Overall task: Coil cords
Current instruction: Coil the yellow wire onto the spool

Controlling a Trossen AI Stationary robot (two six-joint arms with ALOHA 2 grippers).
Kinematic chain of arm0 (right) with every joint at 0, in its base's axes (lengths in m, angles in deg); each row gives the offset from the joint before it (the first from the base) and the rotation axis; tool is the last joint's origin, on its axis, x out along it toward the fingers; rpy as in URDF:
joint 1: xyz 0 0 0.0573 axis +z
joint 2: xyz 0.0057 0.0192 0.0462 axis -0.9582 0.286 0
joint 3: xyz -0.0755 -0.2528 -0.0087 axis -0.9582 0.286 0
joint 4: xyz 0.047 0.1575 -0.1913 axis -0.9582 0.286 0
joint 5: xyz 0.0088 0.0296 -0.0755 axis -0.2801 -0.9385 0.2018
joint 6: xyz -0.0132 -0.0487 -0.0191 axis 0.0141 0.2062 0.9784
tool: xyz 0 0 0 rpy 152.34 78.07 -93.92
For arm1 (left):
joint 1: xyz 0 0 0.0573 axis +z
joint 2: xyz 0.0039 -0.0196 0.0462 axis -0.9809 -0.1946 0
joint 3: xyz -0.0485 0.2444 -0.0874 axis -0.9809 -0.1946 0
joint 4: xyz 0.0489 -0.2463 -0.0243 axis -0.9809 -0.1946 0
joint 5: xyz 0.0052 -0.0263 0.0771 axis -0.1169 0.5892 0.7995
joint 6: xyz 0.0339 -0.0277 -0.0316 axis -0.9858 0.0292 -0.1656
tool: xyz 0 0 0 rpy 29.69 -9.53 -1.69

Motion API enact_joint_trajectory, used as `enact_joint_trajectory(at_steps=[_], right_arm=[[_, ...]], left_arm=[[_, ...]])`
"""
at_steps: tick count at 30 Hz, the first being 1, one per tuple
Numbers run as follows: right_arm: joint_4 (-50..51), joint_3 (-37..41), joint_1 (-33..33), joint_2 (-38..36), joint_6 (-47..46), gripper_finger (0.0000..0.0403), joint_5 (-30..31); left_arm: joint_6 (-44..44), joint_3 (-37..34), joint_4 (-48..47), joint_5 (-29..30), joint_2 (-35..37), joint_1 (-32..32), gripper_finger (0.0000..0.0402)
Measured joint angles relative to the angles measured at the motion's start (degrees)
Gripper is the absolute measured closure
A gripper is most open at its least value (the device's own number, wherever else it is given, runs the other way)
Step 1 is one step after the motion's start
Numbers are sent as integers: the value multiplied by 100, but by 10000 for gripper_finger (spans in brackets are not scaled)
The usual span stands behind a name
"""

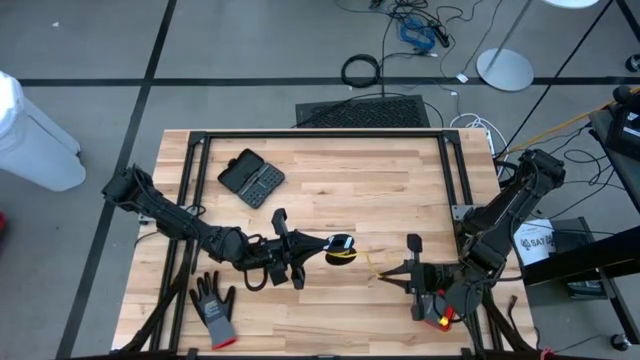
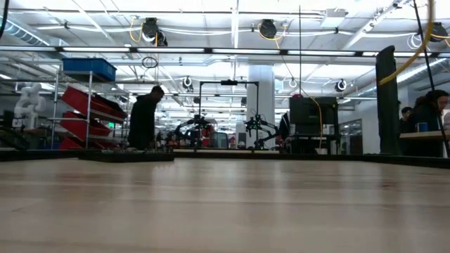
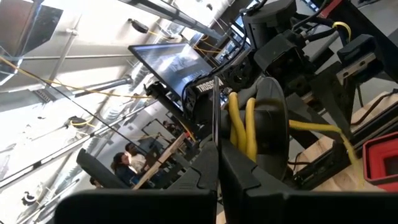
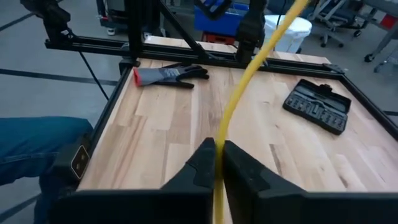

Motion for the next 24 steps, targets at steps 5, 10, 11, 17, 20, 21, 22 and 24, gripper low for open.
enact_joint_trajectory(at_steps=[5,10,11,17,20,21,22,24], right_arm=[[17,0,0,-3,86,399,310],[4,0,-62,-3,176,400,373],[0,0,-81,-1,180,401,437],[-4,0,-340,-1,180,402,840],[-4,0,-520,-1,180,402,959],[-4,0,-580,3,178,402,959],[-8,-1,-638,25,178,402,964],[-9,-2,-755,104,175,402,1023]], left_arm=[[2,0,0,0,0,1,400],[16,0,0,-4,0,1,400],[24,0,0,-34,0,1,400],[236,0,27,-468,0,-1,400],[368,0,60,-547,0,1,400],[385,0,69,-572,0,1,400],[410,0,75,-604,0,2,400],[487,0,138,-664,0,6,400]])
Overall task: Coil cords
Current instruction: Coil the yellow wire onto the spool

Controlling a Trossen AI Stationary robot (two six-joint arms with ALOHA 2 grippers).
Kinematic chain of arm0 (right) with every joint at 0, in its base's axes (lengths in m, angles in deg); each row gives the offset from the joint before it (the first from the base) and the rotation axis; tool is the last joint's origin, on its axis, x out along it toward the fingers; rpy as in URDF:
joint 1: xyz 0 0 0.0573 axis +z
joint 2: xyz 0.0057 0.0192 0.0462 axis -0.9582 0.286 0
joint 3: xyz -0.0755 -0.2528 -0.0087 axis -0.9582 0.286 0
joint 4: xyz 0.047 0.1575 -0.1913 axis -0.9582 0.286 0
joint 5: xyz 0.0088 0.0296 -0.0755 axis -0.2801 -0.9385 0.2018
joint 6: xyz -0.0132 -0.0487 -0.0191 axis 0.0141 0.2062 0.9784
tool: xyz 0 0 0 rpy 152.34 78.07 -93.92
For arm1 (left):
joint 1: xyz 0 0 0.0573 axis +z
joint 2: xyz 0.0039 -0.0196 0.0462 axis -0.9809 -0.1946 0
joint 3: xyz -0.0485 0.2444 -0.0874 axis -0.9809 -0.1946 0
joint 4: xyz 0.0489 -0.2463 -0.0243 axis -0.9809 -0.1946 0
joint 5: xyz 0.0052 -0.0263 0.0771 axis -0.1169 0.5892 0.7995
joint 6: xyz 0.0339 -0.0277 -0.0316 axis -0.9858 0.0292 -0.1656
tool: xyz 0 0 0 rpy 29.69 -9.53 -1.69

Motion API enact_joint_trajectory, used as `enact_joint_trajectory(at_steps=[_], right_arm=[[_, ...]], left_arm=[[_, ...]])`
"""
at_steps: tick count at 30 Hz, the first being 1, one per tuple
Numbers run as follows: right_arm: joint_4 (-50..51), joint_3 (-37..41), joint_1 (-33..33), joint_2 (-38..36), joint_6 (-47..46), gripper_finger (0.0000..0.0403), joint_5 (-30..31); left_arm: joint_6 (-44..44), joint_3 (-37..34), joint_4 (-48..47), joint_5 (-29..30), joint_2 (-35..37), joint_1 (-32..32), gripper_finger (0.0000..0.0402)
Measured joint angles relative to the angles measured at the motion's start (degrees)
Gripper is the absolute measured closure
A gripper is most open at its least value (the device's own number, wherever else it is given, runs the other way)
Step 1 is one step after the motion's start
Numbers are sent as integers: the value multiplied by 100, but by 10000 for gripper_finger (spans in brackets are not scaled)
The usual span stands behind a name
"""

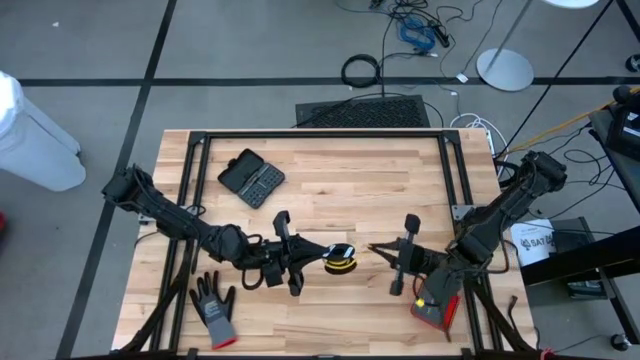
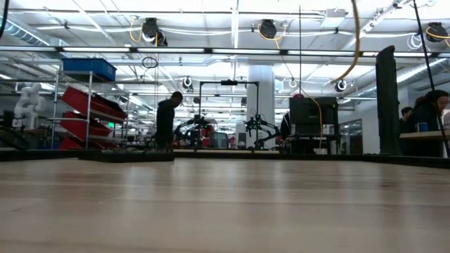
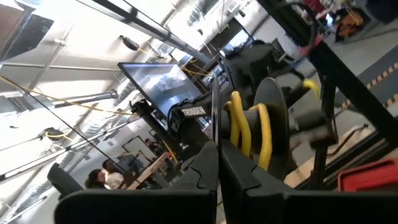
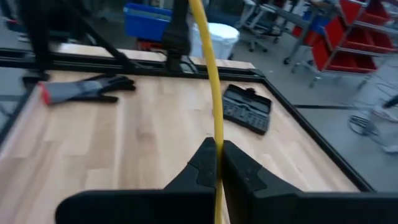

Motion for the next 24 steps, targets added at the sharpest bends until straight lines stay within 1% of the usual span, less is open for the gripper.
enact_joint_trajectory(at_steps=[3,7,9,17,24], right_arm=[[-24,0,-204,180,-10,402,42],[-232,-2,-522,427,45,403,53],[-577,-2,-639,550,259,403,87],[-2531,-2,-860,1018,1522,403,57],[-3290,-2,-917,1288,1987,403,36]], left_arm=[[21,0,110,-202,0,7,400],[323,-7,233,-543,-2,41,400],[411,-7,263,-596,-2,52,400],[455,-4,426,-619,-79,130,400],[450,-4,1071,-569,-408,213,400]])
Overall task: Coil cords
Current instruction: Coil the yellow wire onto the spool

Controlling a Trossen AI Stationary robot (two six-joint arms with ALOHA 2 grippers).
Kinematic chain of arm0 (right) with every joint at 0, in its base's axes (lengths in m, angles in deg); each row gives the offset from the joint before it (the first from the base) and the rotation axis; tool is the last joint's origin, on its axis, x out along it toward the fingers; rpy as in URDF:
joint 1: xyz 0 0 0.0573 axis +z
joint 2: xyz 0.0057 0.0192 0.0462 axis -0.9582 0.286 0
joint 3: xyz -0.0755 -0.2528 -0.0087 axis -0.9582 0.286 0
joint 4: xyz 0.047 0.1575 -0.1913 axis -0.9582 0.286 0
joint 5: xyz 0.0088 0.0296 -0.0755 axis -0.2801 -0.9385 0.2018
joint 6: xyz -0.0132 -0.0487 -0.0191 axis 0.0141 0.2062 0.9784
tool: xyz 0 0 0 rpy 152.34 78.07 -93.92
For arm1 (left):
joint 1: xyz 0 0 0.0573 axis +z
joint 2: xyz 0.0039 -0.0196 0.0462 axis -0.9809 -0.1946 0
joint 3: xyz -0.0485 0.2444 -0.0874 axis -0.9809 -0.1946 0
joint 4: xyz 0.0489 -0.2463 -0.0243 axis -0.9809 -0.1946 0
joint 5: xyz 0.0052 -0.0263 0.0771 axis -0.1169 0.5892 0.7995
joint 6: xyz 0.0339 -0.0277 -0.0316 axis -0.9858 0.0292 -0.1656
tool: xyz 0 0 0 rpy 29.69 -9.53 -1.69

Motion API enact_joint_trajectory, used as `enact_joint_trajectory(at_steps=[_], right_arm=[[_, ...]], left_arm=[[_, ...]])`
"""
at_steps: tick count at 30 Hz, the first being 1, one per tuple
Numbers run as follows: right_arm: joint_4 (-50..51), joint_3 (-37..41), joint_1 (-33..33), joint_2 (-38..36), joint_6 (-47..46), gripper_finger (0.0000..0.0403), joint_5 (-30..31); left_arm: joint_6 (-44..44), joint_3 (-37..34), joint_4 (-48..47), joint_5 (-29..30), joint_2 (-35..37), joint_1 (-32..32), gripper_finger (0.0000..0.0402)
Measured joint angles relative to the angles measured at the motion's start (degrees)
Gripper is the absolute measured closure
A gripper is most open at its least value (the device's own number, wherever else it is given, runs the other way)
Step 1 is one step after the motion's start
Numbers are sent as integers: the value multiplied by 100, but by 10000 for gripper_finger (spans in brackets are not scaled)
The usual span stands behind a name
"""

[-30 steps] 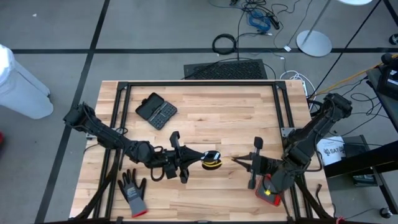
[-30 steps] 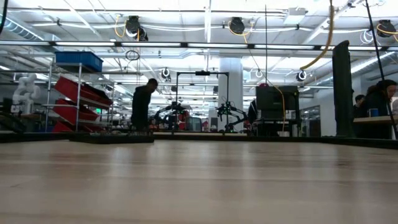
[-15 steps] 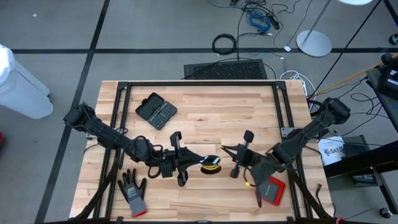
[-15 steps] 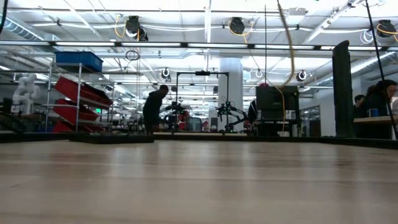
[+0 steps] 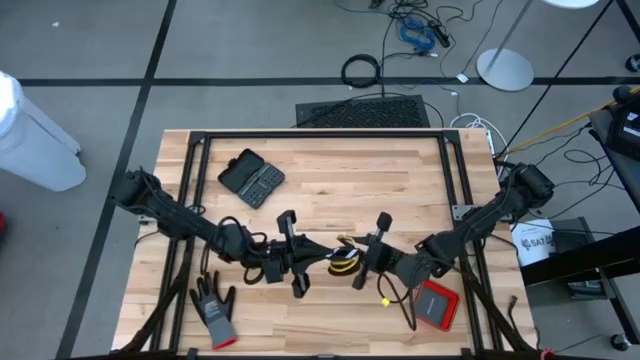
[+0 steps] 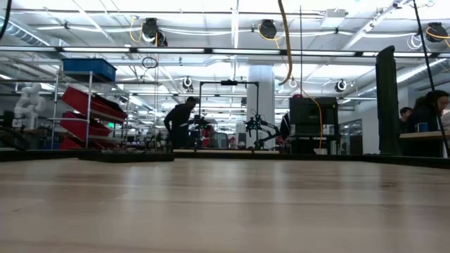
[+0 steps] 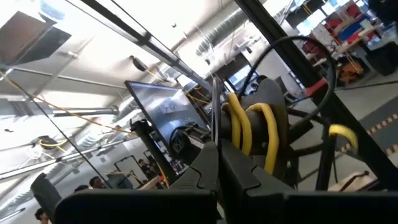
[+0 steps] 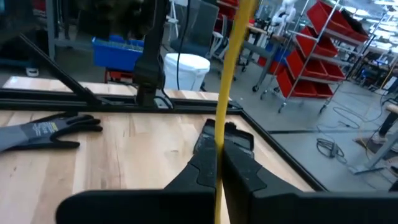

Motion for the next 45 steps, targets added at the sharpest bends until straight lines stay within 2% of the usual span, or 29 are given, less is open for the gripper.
enact_joint_trajectory(at_steps=[4,13,21,29,33,37,45], right_arm=[[-395,-2,2,34,255,403,-24],[-510,-4,64,34,276,403,-191],[-850,-4,179,34,410,402,-341],[-881,-4,278,15,527,402,-324],[-1034,-4,413,-54,772,402,-240],[-1086,-128,680,-69,1271,402,299],[-1052,-395,1378,-75,2510,402,2486]], left_arm=[[-225,2,164,235,-200,122,400],[-838,7,258,1003,-473,251,400],[-1165,7,212,1555,-473,281,400],[-1889,9,145,2497,-473,276,400],[-2125,9,-53,2668,-473,275,400],[-2124,9,-312,2684,-473,273,400],[-2107,9,-216,2601,-468,202,400]])
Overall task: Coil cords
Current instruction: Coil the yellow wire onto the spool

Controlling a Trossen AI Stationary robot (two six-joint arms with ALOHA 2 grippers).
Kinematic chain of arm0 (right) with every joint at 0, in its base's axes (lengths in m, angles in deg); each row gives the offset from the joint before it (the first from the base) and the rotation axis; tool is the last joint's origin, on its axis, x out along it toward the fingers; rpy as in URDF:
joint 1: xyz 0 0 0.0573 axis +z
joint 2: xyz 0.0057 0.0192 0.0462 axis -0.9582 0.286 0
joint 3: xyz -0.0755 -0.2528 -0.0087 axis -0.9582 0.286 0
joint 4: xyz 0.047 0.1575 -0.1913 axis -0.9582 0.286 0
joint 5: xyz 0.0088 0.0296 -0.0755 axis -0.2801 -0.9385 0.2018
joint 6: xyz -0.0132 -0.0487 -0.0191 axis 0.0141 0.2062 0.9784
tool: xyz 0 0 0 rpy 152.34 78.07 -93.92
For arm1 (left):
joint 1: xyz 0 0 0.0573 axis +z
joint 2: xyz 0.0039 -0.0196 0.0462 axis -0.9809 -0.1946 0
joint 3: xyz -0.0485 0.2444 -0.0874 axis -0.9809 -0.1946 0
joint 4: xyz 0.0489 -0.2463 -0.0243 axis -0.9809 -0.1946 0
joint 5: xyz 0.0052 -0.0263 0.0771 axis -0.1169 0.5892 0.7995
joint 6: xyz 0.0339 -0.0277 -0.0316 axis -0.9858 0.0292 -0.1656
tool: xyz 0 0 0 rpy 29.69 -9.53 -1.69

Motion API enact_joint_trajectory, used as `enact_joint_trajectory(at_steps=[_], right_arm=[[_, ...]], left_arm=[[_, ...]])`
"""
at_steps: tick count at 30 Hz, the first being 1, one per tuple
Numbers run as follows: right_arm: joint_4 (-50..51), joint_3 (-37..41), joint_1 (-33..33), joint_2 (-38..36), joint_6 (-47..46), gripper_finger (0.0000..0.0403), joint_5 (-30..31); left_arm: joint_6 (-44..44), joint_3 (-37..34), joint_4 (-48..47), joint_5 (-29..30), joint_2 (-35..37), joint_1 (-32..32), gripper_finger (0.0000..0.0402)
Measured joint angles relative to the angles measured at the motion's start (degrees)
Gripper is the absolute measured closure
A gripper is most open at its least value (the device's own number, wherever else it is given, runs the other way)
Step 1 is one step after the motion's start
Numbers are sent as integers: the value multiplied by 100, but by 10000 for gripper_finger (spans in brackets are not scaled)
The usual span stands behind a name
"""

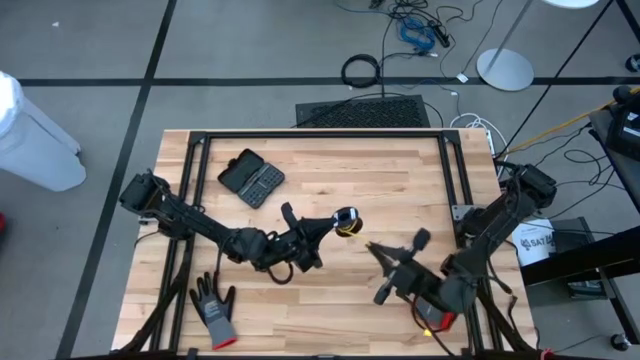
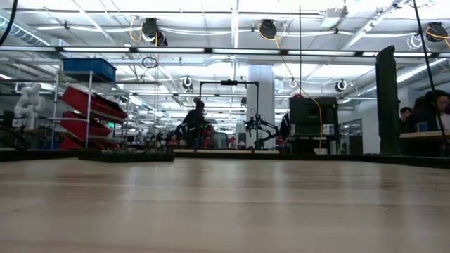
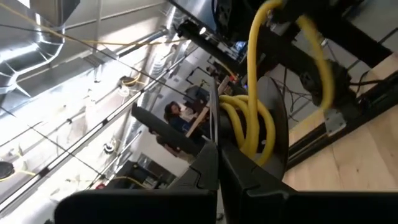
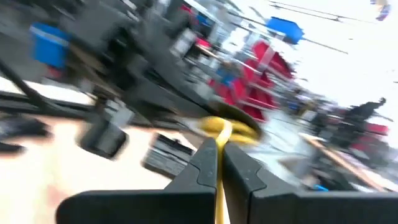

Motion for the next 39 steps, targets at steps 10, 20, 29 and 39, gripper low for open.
enact_joint_trajectory(at_steps=[10,20,29,39], right_arm=[[11,1,119,0,386,402,641],[203,5,66,-27,402,402,649],[1446,368,-76,-524,-1236,403,357],[1791,528,-614,-601,-2361,403,-860]], left_arm=[[765,-2,-88,-1065,4,-44,400],[903,-7,-36,-1373,4,-182,400],[901,4,64,-1403,19,-359,400],[1061,206,44,-1609,21,-388,400]])
